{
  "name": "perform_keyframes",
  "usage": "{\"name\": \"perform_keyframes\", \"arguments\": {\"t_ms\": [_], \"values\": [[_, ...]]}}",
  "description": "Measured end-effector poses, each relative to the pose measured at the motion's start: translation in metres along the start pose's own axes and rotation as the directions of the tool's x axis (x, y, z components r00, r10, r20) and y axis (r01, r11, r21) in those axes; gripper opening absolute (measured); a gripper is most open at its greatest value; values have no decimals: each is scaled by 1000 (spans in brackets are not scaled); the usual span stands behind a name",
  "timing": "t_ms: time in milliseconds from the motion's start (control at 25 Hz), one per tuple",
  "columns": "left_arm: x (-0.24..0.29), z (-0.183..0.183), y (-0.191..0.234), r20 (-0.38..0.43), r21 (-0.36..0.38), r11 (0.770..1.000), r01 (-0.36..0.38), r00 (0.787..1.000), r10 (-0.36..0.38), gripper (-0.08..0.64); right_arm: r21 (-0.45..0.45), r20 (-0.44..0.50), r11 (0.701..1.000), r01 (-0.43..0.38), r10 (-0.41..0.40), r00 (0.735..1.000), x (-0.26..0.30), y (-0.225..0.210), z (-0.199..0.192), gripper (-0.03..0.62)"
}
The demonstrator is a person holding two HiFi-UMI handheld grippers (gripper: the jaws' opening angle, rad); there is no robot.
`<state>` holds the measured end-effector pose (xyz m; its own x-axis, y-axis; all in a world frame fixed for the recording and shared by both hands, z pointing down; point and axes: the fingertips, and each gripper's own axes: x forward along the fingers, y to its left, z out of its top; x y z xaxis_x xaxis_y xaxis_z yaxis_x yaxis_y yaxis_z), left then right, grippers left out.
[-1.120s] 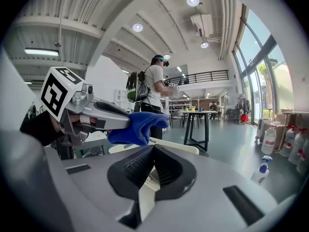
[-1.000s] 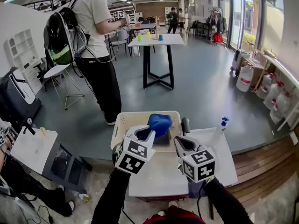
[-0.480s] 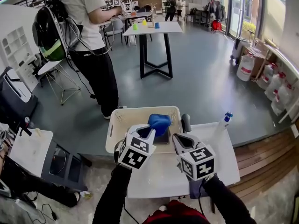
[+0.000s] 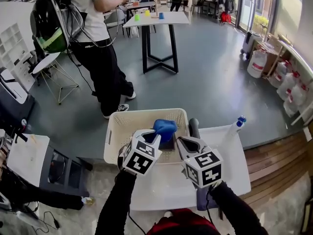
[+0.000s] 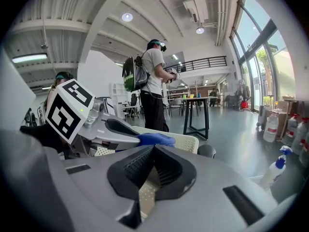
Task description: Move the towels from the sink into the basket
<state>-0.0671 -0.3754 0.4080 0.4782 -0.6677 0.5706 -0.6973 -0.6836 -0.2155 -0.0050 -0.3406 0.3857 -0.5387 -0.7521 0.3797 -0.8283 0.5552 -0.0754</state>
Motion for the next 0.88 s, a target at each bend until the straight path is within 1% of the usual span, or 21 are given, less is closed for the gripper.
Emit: {"name": "perform_keyframes", "arguments": {"t_ms": [240,440,680,880], "values": [[21,-9,1,-41,1,1000,30,999,-30,54,4,-28,1000,-3,3,1000,13,-7,-6,8],[43,-16,1,-97,-14,998,55,994,-56,54,9,-41,1000,-14,14,999,20,-13,-8,8],[63,-35,2,-167,-9,996,87,982,-88,55,11,-59,1000,-24,25,998,32,-12,-12,8],[78,-47,1,-213,-29,993,112,970,-115,54,9,-70,999,-42,43,997,38,-12,-14,8]]}}
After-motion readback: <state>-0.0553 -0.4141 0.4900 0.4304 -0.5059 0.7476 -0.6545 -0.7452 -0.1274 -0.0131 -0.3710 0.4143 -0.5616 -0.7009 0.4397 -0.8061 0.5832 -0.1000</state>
